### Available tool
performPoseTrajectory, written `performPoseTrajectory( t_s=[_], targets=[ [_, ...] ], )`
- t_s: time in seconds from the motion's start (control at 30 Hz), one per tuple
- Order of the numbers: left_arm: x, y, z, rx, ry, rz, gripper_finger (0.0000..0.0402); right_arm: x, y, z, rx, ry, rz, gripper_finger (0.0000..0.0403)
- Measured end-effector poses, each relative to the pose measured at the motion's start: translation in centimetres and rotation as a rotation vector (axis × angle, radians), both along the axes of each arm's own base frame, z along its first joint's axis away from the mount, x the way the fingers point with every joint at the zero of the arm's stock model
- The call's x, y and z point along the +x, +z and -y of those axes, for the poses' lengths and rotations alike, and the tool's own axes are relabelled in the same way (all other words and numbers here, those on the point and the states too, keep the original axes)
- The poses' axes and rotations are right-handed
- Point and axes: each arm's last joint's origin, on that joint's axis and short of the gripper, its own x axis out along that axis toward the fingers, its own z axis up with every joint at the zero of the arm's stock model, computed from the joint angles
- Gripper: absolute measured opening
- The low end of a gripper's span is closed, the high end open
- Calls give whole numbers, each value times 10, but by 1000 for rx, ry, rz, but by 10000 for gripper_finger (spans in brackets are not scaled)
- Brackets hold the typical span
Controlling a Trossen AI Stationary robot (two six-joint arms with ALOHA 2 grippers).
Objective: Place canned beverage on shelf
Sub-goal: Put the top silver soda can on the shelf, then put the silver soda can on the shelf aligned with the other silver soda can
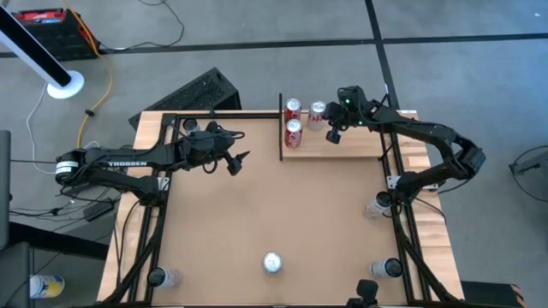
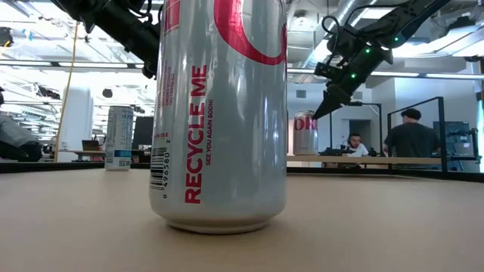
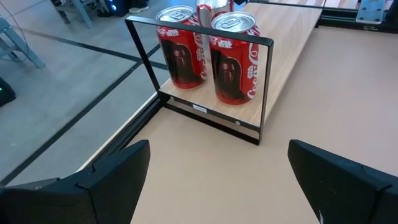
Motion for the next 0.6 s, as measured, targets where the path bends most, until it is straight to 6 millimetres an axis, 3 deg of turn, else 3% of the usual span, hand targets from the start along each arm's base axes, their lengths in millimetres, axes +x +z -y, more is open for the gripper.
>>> performPoseTrajectory(
  t_s=[0.43,0.6],
  targets=[
    [0,-1,2,-24,-26,-4,367,0,1,-1,14,-14,15,17],
    [2,-1,7,-35,-107,-4,367,-2,8,-14,67,-3,-12,17]
  ],
)
